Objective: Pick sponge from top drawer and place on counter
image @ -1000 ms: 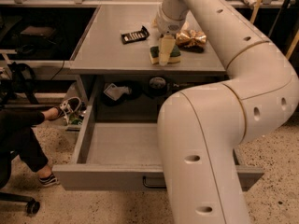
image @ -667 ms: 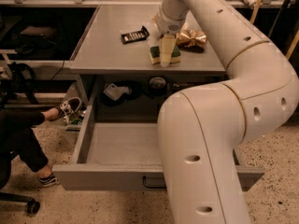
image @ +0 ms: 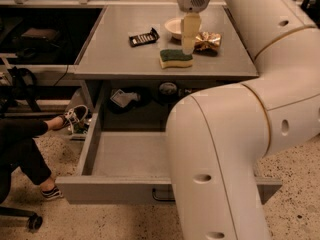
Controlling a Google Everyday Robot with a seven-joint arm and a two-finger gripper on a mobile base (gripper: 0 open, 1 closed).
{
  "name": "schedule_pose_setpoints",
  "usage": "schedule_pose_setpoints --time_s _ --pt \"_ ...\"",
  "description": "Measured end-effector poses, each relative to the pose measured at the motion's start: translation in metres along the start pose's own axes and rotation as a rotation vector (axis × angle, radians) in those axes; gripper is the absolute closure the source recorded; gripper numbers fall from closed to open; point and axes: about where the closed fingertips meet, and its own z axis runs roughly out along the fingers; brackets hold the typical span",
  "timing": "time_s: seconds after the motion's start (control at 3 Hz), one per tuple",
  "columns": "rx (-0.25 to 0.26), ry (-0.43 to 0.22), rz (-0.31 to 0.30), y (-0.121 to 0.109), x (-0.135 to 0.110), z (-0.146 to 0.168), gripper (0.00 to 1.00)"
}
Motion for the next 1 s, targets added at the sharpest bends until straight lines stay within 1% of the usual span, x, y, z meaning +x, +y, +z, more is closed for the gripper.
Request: schedule_pose_setpoints --time_s 0.33,0.67,1.0 --pt "0.103 0.100 0.135 0.014 0.034 -0.124 0.00" --pt "0.245 0.144 0.285 0.040 0.067 -0.236 0.00" --pt "0.295 0.140 0.301 0.038 0.070 -0.253 0.00"
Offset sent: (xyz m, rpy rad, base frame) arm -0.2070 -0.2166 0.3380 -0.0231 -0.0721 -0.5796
